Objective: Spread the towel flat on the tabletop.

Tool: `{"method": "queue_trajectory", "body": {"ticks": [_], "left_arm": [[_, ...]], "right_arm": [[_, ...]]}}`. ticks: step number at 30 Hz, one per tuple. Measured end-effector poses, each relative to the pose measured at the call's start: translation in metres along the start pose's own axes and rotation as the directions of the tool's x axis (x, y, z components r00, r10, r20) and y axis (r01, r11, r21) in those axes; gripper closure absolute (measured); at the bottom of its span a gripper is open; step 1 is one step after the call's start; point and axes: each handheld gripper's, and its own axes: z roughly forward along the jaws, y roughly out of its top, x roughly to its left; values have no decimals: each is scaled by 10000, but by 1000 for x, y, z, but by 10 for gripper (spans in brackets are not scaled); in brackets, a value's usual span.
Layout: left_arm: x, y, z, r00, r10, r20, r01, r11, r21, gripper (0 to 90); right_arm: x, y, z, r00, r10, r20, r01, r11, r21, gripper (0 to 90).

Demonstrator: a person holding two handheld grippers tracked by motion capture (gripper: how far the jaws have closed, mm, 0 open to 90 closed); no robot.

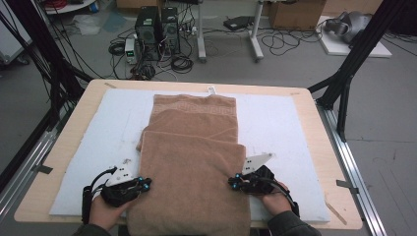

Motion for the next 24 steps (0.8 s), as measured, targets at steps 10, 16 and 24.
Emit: {"method": "queue_trajectory", "body": {"ticks": [10, 16, 24], "left_arm": [[-34, -16, -49, 9976, 7, 686, 37, 9980, -627, 866], [-25, -1, -46, 9988, 54, 493, -9, 9959, -902, 658], [0, -3, -1, 9983, -265, 513, 260, 9996, 102, 598]], "right_arm": [[53, -1, -21, 9954, -816, -502, 797, 9961, -385, 835], [46, 4, -27, 9971, -763, 70, 766, 9953, -592, 711], [10, 1, 1, 9994, -190, 285, 178, 9989, 432, 663]]}}
